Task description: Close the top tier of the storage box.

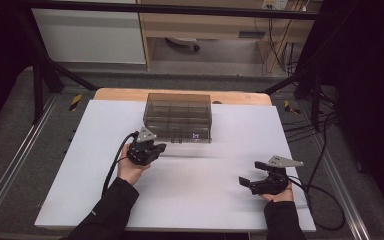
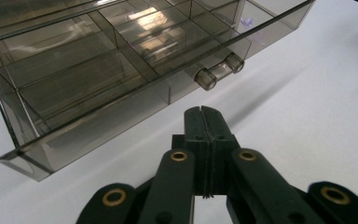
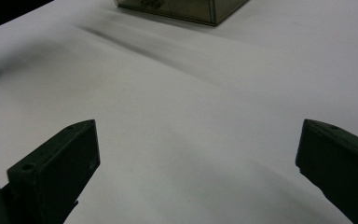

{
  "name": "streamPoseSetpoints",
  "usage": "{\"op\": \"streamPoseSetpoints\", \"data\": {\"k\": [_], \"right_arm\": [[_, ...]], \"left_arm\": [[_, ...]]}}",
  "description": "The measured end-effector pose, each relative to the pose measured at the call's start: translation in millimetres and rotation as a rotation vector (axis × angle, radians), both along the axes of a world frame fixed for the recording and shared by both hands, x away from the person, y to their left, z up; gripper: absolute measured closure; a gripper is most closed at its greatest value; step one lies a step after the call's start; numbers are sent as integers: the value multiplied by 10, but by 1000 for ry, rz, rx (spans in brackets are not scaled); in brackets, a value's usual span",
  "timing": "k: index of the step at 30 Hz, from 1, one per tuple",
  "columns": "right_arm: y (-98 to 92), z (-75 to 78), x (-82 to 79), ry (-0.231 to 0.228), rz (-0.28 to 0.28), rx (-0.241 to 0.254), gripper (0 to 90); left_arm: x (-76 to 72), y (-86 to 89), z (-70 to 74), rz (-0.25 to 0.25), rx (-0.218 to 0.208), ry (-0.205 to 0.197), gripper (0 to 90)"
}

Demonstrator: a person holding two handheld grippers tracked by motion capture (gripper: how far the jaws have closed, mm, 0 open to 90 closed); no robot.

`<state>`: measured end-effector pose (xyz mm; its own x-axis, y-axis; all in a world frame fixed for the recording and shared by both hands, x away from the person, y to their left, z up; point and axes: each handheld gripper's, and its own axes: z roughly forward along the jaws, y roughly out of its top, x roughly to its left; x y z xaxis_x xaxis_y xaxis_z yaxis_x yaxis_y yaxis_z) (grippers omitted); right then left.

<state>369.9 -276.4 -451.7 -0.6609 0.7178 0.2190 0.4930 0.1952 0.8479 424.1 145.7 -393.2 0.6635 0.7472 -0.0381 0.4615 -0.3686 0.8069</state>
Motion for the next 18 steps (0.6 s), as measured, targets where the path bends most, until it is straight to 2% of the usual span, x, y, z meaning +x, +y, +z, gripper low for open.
{"op": "streamPoseSetpoints", "data": {"k": [18], "right_arm": [[-1, 2, -2, 2, -3, 2, 2]], "left_arm": [[130, -54, -37, 6, -3, 6, 898]]}}
